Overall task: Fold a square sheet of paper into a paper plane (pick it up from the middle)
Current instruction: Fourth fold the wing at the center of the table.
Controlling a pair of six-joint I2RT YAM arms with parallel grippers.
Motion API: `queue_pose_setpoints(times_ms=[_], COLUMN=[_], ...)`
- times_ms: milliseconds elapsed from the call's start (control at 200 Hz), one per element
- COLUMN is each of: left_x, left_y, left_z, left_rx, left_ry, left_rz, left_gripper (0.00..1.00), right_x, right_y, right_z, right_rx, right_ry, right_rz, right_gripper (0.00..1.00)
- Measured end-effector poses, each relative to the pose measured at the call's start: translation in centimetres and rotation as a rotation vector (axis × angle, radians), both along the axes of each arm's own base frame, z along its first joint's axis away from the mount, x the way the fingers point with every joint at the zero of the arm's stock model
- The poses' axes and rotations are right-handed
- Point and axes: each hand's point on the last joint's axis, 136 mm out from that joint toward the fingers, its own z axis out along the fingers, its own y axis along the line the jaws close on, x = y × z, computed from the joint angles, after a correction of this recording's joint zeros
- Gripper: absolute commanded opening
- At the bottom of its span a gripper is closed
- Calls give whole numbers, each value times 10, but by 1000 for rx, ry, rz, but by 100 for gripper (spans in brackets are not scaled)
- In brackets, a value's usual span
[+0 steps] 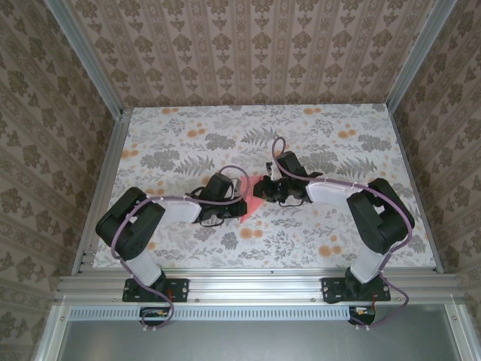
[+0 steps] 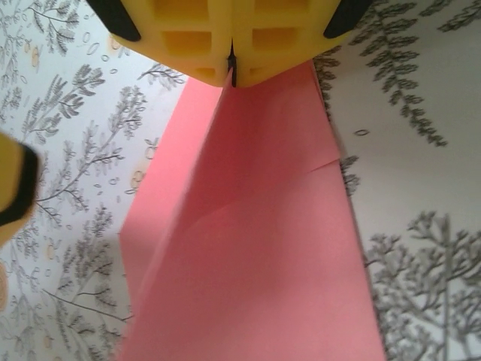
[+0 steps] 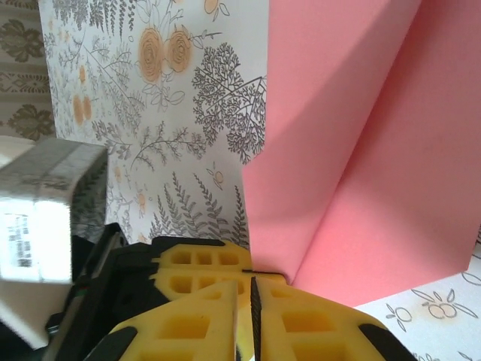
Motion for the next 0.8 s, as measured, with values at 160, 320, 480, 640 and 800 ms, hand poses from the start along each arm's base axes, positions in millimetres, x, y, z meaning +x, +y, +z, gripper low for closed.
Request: queue_pose_setpoints(times_ms=[160,320,480,640,800], left_x=[3,4,8,10,11], left_y=[2,5,9,13,14], left_z=[-1,-1,-1,0,1], left_rx=[-24,-56,-84,-109,-127], left_ry=[-1,1,17,38,60], left_rz=[22,40,68,89,98], left_gripper=[0,0,0,0,0], right_x=[7,12,14,17,21], right_y=[9,18,20,23,31], right_z=[-4,-9,-9,-12,-19], right_rx=[17,25,31,39,52], right_ry=[10,16,21,30,42], right_rz=[6,13,7,8,22], right_gripper=[13,13,13,13,13])
